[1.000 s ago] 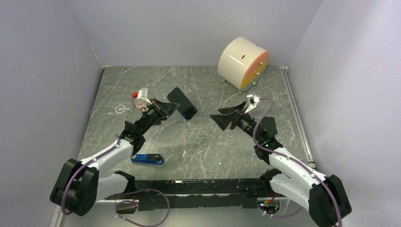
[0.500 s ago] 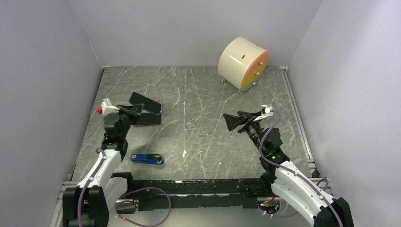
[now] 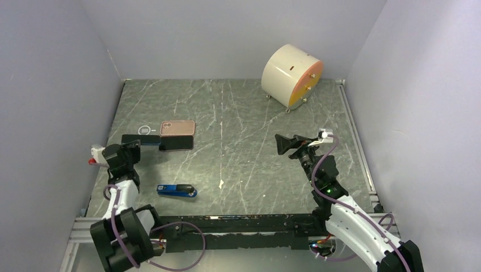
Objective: Take the phone out of the phone case
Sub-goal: Place the phone at the center of the board.
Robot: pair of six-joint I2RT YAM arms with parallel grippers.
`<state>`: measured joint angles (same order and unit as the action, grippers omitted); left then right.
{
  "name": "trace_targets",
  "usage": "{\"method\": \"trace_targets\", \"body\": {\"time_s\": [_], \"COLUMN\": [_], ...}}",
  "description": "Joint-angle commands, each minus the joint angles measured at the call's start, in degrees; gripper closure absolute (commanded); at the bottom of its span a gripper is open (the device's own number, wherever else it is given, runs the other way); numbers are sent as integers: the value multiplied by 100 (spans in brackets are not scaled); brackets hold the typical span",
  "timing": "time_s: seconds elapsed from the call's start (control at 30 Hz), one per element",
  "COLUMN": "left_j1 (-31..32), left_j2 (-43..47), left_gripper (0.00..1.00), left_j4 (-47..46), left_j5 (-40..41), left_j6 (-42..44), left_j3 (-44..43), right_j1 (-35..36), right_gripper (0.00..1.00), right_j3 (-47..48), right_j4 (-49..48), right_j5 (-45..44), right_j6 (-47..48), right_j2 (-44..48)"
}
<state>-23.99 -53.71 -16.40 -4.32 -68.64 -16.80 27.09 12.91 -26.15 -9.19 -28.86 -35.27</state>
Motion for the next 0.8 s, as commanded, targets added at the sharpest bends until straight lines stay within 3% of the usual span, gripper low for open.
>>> {"method": "trace_targets", "body": {"time_s": [0.0,0.23,0.63,0.77], "left_j1": [-398,-751,-820,-834], "left_j2": [-352,-745,-1389,-1504], "left_gripper": [97,97,97,91], "left_j4": [-440,-371,-442,-277], "left_j5": [-253,-320,-521,-507], "left_j6": [-363,-135,17,85], "left_j3": [-28,-1,-203,-333], "right_j1": [8,7,7,10], "right_gripper": [1,1,1,1], "right_j3": [-1,17,32,28], "right_j4": [-119,-143,-154,-162], "right_j5": [-173,-117,-56,-32], "right_j6": [107,134,159,160], "right_j2": [-22,-97,-134,-121]}}
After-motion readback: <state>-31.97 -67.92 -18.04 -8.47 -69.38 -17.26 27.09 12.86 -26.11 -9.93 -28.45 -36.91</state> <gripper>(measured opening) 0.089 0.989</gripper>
